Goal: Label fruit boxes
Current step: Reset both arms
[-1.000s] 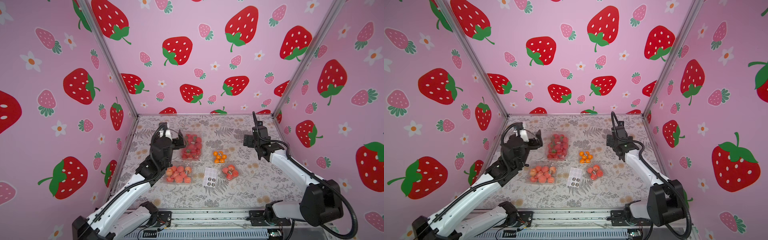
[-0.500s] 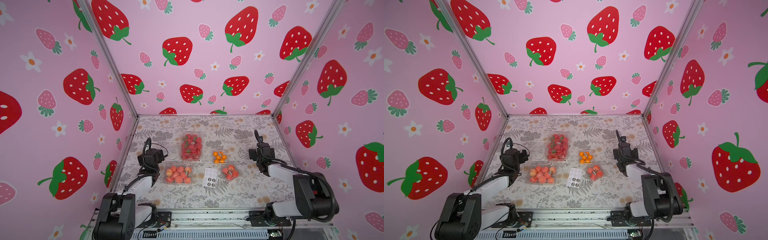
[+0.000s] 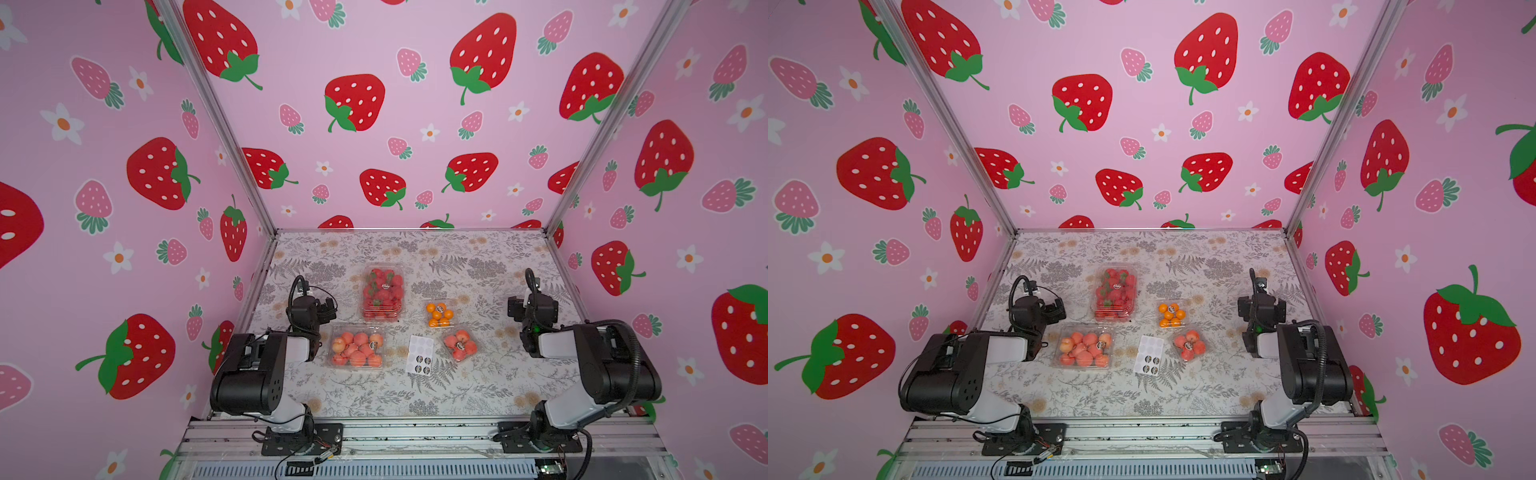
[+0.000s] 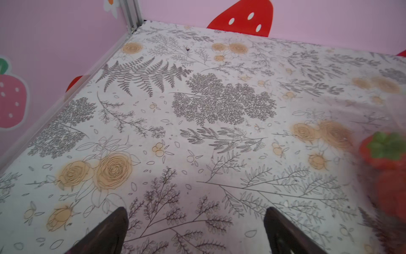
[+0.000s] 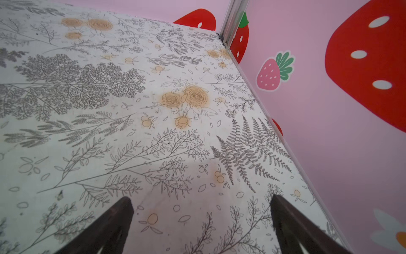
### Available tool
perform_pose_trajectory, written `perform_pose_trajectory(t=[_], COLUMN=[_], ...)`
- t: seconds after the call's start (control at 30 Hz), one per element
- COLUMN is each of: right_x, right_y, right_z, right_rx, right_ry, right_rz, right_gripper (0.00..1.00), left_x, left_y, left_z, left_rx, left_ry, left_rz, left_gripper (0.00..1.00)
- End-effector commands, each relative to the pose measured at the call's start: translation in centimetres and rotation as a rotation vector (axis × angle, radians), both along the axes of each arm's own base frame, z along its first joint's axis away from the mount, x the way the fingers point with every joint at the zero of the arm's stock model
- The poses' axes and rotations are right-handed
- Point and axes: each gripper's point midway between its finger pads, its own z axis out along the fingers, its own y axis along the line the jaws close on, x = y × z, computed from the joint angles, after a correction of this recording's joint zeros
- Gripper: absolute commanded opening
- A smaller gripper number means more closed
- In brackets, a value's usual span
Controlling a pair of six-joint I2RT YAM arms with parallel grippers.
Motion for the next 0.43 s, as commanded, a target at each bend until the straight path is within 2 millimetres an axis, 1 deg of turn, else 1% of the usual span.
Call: perform_pose_trajectory(t=[0.0, 0.03, 0.4], right_x=[0.69, 0.62, 0.64], right_y=[0.08, 0.12, 0.08], right_z=[1.29, 1.28, 1.26], right_rx=[0.035, 0.037, 0.036], right_ry=[-0.052, -0.050, -0.049], right_rz=[0.005, 0.006, 0.005], right_gripper=[0.99, 0.99, 0.99], left_x=[1.61, 1.39, 1.54], left_y=[-0.45, -0.60, -0.62], left_z=[2.32, 2.29, 2.25], left_rx=[0.025, 0.035, 0.028], left_ry=[-0.078, -0.066, -0.068], left_rz=[-0.033, -0.035, -0.042], left_gripper=[0.99, 0.99, 0.99])
